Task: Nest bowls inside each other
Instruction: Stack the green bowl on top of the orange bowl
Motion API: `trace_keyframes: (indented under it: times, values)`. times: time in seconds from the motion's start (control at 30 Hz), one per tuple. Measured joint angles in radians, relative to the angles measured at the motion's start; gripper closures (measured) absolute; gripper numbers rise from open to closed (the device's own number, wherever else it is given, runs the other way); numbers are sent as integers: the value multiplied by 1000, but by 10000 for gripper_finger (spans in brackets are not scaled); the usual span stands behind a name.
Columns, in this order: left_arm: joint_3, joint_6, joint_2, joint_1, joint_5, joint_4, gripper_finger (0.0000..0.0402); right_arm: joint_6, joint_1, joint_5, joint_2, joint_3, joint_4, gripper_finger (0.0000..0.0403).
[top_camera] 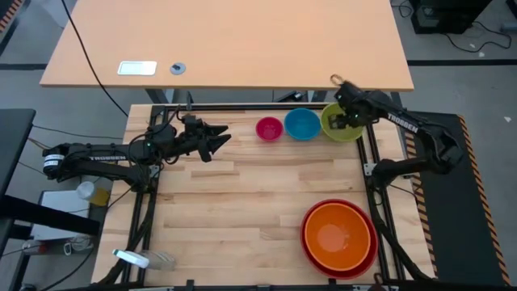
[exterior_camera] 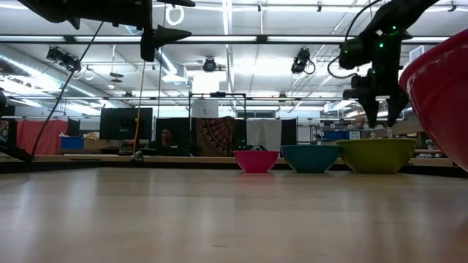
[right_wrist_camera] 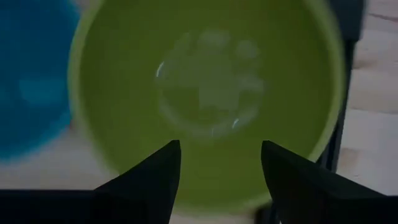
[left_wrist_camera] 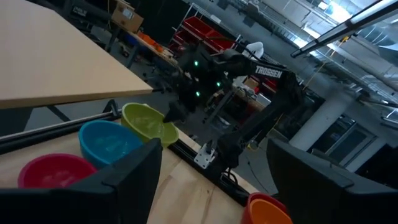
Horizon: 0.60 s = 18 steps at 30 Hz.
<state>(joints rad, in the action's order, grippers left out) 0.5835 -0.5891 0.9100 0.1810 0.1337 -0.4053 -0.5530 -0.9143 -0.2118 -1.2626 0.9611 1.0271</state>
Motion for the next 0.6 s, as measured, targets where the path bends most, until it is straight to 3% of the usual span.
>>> trace_keyframes:
  times: [0.17, 0.37, 0.6]
  values:
    - [0, -5, 0, -2, 0, 10, 108, -76, 12, 6, 1, 0, -47, 174]
    - [0, -3, 0, -6, 0, 16, 108, 56, 57, 95, 2, 0, -44, 174]
    - [0, -2, 0, -6, 0, 21, 108, 160, 185, 62, -43, 2, 4, 179]
